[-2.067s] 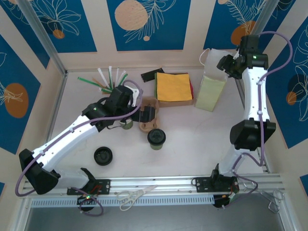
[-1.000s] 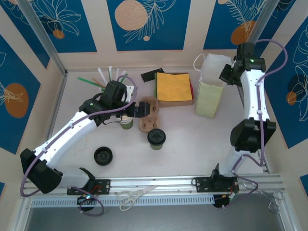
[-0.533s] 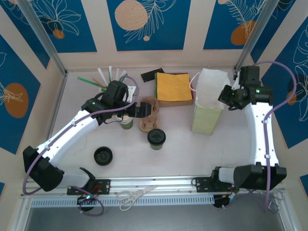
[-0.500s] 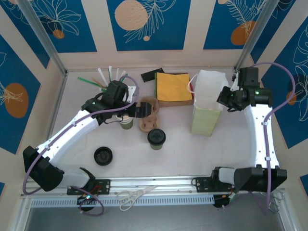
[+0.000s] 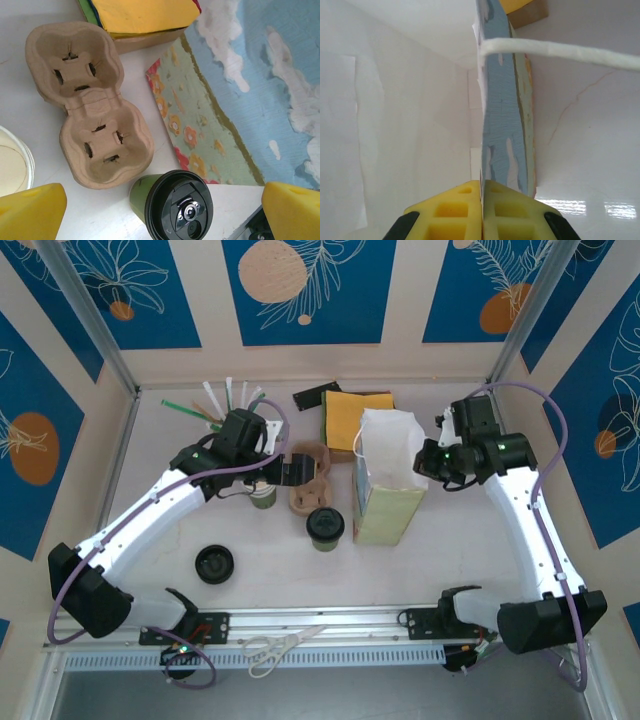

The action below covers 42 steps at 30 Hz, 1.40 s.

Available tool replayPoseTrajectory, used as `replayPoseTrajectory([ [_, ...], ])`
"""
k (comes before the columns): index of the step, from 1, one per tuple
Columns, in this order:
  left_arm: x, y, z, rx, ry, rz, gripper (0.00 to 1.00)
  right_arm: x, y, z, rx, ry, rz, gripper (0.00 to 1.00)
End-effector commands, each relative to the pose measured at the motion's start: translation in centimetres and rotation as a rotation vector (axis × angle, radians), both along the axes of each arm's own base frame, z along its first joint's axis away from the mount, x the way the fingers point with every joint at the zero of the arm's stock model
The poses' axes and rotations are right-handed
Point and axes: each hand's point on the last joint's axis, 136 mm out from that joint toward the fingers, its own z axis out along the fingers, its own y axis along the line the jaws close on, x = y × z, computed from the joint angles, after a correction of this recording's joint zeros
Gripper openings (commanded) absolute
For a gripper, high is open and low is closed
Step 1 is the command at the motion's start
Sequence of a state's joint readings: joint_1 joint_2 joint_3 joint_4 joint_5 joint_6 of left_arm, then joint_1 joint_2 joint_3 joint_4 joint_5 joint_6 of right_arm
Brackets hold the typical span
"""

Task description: Pack the takeout coffee

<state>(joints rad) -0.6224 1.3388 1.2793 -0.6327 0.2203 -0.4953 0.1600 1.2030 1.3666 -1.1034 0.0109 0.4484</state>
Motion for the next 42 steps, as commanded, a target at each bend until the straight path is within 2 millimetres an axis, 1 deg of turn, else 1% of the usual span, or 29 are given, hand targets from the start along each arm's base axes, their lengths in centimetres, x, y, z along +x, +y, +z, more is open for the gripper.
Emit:
replayPoseTrajectory([
  [1, -0.2, 0.7, 0.7, -0.011, -0.019, 0.007, 1.0, 0.7, 0.9, 0.3, 0.028, -0.006, 0.013, 0.0],
  [9, -0.4, 0.9, 0.6, -0.009, -0.017, 0.014, 1.0, 1.5, -0.6, 0.4, -0.04, -0.015, 0.007, 0.0],
  [15, -0.3, 0.9, 0.5, -0.005, -0.014, 0.017, 1.0, 1.9, -1.7, -0.2, -0.024, -0.001, -0.016, 0.0],
  [21, -0.1, 0.7, 0.4, -0.006, -0.012, 0.014, 1.0, 2.0, -1.3, -0.8, -0.013, 0.009, 0.006, 0.0],
  [27, 0.0, 0.5, 0.2, -0.009, -0.007, 0.013, 1.0, 2.0, -1.4, 0.4, -0.033, -0.009, 0.015, 0.0],
  [29, 0.0, 0.4, 0.1, -0.011, -0.003, 0.011, 1.0, 2.0, -1.2, 0.4, -0.031, -0.009, 0.024, 0.03],
  [31, 0.1, 0.3, 0.1, -0.014, 0.001, 0.009, 1.0, 1.9, -1.0, -0.1, -0.031, 0.003, 0.029, 0.04],
  [32, 0.1, 0.2, 0.0, -0.015, 0.002, 0.006, 1.0, 1.9, -0.9, -0.3, -0.03, 0.01, 0.032, 0.06],
  [34, 0.1, 0.2, 0.0, -0.014, 0.005, 0.004, 1.0, 1.8, -0.8, -0.5, -0.029, 0.02, 0.029, 0.17],
  [35, 0.1, 0.2, 0.0, -0.012, 0.004, 0.004, 1.0, 1.7, -0.8, -0.4, -0.028, 0.019, 0.028, 0.19],
  [36, 0.1, 0.2, 0.1, -0.01, 0.003, 0.003, 1.0, 1.8, -0.9, -0.3, -0.028, 0.013, 0.024, 0.22],
  [37, 0.1, 0.2, 0.0, -0.007, 0.004, 0.004, 1.0, 1.7, -0.9, 0.0, -0.03, 0.007, 0.022, 0.26],
  [39, 0.2, 0.3, 0.2, -0.001, -0.002, 0.005, 1.0, 1.7, -1.1, 0.6, -0.036, -0.008, 0.012, 0.42],
  [40, 0.2, 0.4, 0.2, 0.003, -0.004, 0.006, 1.0, 1.6, -1.2, 0.9, -0.04, -0.013, 0.008, 0.46],
  [42, 0.3, 0.7, 0.2, 0.012, -0.008, 0.018, 1.0, 1.4, -1.6, 1.7, -0.048, -0.027, -0.014, 0.5],
])
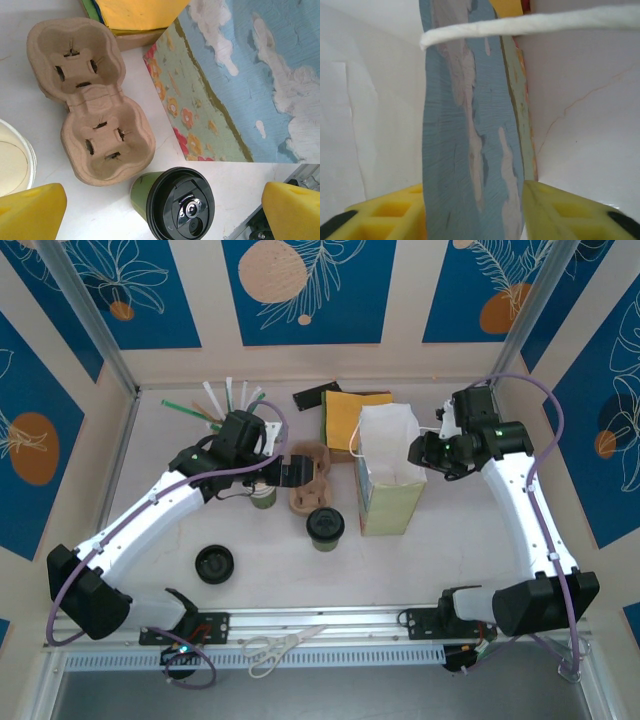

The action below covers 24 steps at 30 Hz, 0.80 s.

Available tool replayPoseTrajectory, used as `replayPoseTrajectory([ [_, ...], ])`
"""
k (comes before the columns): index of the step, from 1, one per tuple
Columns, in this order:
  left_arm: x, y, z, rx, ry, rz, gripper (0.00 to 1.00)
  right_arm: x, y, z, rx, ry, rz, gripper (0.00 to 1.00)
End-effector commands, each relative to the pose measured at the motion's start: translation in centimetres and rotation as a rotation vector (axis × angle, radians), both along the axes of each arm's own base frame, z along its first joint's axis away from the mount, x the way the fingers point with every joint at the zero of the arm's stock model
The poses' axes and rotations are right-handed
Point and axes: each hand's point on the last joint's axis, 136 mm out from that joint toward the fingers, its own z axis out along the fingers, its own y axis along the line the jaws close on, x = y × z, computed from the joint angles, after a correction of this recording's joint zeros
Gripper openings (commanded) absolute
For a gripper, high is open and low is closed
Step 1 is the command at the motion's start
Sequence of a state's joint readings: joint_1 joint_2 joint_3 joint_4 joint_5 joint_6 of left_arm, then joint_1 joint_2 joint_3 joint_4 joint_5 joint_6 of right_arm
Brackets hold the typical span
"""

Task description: Pack the takeout coffee

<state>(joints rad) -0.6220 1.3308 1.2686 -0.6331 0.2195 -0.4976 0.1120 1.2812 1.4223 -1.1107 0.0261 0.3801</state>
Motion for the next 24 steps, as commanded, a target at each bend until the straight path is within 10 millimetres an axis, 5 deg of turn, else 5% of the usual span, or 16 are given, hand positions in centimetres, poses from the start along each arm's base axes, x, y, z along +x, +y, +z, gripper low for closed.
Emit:
replayPoseTrajectory([
  [1, 0.6, 0.6, 0.4, 0.016, -0.015, 0.02, 1.0, -0.8, -0.3, 2.4, -0.004, -0.039, -0.027, 0.52],
  [7, 1.1, 1.9, 0.1, 0.062, -0.018, 0.075, 1.0, -1.7, -0.2, 6.8, -0.047, -0.149, -0.05, 0.56],
  [11, 1.4, 4.0, -0.7, 0.12, -0.017, 0.147, 1.0, -2.0, 1.6, 9.0, -0.068, -0.197, -0.01, 0.56],
  [17, 0.8, 8.2, -2.1, 0.204, 0.038, 0.269, 1.0, -2.1, 6.8, 10.9, -0.095, -0.238, 0.114, 0.56],
  [24, -0.9, 11.0, -2.7, 0.142, 0.064, 0.345, 1.0, -1.6, 14.0, 10.6, -0.181, -0.242, 0.231, 0.56],
])
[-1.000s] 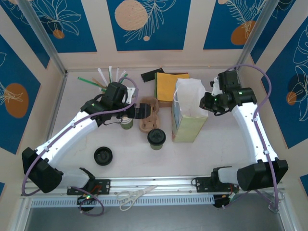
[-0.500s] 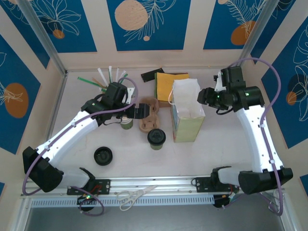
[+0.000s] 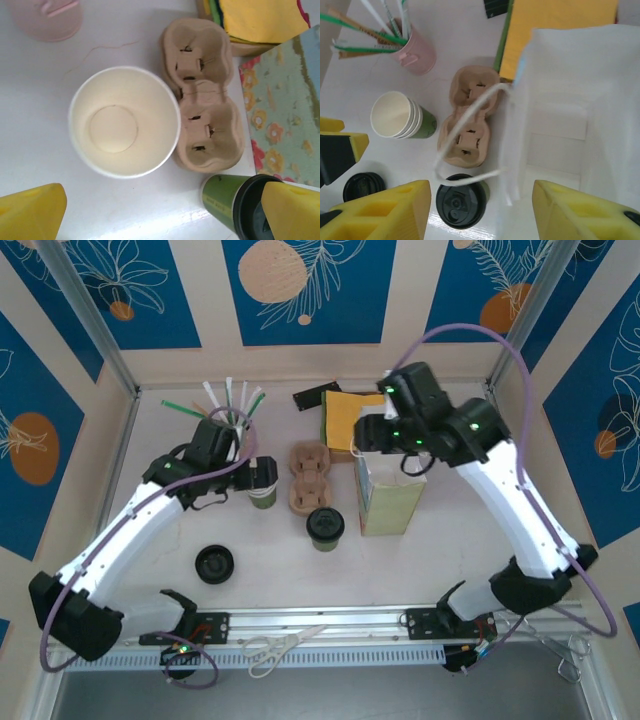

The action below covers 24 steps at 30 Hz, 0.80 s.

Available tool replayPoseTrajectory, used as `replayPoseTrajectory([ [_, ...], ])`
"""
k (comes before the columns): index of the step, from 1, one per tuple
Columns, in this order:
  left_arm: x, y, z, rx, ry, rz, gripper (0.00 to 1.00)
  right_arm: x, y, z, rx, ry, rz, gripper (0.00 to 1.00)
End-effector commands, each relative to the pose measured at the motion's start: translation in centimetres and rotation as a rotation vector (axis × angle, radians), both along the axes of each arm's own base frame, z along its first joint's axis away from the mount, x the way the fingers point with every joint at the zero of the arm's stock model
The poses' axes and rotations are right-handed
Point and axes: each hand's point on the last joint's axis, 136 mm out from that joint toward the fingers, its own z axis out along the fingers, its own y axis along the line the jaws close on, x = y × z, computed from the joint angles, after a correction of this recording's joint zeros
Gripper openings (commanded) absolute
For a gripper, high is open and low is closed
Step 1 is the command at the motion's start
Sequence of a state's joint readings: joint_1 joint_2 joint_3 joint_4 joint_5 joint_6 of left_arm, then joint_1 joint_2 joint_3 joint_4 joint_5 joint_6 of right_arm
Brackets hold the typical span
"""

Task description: Pack the takeout coffee

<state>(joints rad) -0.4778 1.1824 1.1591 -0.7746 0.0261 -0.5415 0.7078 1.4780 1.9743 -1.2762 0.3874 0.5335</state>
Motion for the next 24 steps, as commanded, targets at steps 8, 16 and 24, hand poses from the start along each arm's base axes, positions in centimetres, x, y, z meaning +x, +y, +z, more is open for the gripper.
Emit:
replayPoseTrajectory([
  [8, -3.7, 3.1, -2.2, -0.035, 0.08, 0.074, 1.0, 1.8, 8.9, -3.2, -0.143, 0.069, 0.037, 0.56],
  [16, -5.7, 3.6, -0.7, -0.079, 0.03, 0.061, 1.0, 2.9, 12.0, -8.0, -0.189, 0.227, 0.004, 0.52],
  [24, -5.7, 2.5, -0.2, -0.123, 0.018, 0.013, 1.0, 2.8, 9.8, -6.6, -0.189, 0.194, -0.022, 0.52],
])
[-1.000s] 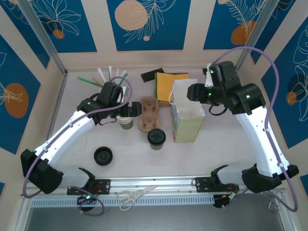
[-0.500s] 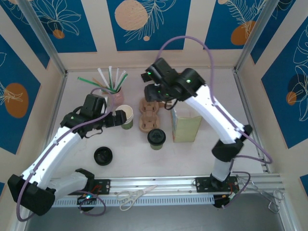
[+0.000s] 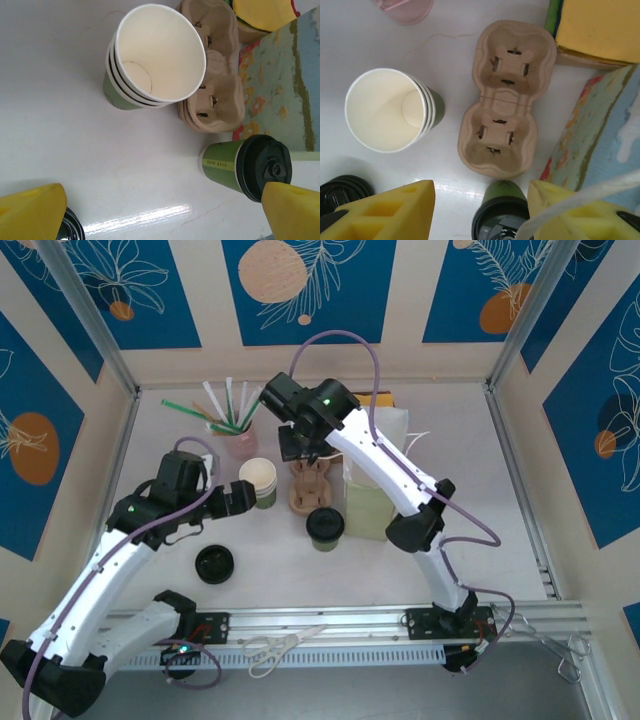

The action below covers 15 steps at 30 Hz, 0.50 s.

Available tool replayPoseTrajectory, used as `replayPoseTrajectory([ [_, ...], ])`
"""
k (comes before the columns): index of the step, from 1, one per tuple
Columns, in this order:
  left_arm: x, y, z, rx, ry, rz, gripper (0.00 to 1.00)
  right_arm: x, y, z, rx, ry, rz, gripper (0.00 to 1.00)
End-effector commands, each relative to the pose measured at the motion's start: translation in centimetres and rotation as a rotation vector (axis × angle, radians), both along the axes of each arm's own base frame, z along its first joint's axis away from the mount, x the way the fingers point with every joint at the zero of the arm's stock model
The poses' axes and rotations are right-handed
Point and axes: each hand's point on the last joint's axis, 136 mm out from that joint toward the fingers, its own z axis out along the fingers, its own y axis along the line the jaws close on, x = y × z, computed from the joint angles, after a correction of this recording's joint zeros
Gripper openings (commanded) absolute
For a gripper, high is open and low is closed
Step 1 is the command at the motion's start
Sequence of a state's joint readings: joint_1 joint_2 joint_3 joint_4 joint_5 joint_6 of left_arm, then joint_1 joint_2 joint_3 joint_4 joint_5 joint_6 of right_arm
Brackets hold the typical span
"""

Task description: Pack the takeout coffee

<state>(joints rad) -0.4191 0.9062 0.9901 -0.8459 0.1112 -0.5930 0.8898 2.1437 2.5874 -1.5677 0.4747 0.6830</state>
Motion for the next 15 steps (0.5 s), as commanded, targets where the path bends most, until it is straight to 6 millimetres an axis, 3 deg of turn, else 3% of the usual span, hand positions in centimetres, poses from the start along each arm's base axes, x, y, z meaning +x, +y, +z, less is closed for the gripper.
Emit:
replayPoseTrajectory([
  [1, 0.1, -0.7, 0.3, -0.031, -0.003, -0.034, 1.0, -0.9, -2.0, 2.7, 0.046, -0.029, -0.023, 0.52],
  [8, 1.5, -4.0, 1.1, -0.168, 0.004, -0.107, 0.99, -2.1, -5.1, 6.0, 0.025, -0.089, -0.044, 0.57],
  [15, 2.9, -6.2, 2.2, -0.219, -0.003, -0.149, 0.97, -4.2, -7.3, 7.4, 0.04, -0.092, -0.033, 0.64],
])
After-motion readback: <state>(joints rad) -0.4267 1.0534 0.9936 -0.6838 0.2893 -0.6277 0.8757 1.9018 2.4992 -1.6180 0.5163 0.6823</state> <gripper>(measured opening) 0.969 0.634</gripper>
